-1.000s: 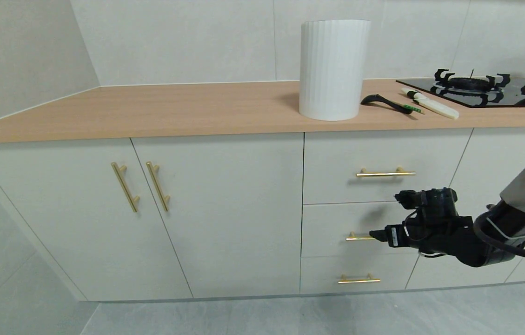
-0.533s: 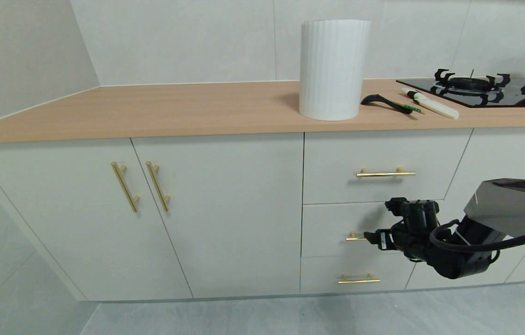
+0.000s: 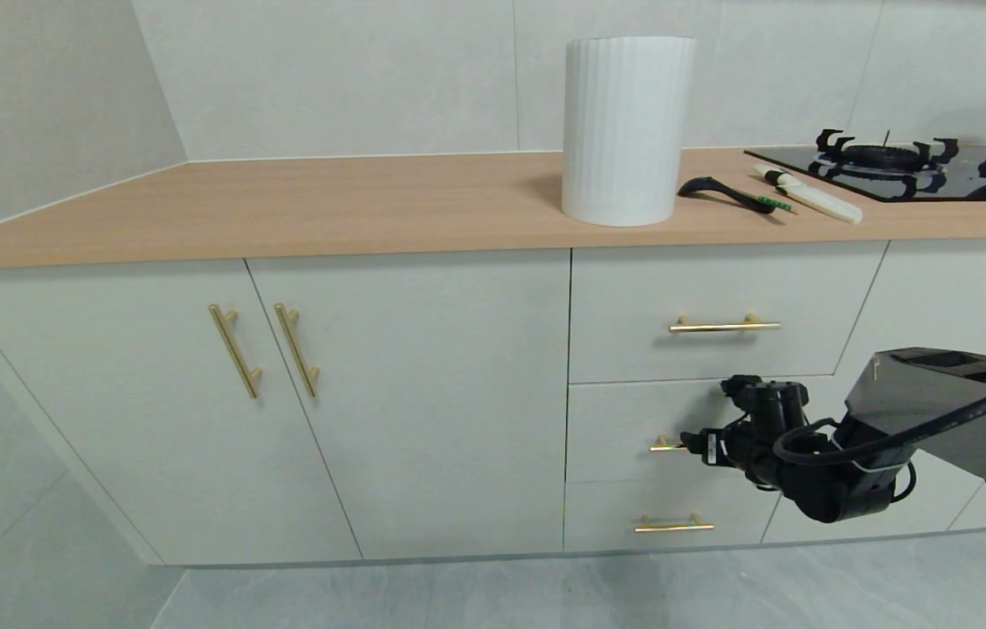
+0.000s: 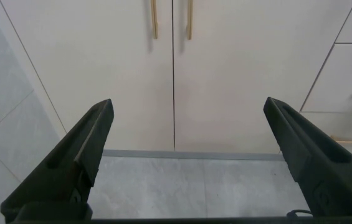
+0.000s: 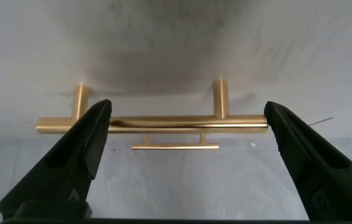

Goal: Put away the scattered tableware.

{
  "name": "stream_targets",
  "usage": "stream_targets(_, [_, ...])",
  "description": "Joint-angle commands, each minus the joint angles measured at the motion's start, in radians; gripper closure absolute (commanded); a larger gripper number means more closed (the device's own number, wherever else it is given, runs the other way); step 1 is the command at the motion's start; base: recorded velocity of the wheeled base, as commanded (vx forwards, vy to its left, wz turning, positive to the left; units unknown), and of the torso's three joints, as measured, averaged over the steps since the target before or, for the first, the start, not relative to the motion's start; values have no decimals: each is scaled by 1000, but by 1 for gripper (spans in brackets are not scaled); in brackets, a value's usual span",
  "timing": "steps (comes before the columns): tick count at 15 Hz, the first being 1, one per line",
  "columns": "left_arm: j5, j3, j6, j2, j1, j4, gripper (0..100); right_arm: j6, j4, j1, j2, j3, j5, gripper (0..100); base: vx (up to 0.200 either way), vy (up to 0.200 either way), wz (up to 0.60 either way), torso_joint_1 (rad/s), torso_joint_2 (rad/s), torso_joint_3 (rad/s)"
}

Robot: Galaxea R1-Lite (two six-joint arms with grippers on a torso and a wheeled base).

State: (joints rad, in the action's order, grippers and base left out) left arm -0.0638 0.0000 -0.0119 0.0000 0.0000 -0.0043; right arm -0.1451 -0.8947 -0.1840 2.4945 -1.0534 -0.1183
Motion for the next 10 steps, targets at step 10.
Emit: stream_targets(10, [-1,0,0,2,0,0,0,27,3,-2,34,15,-41,0,0,0,0,0,0,0])
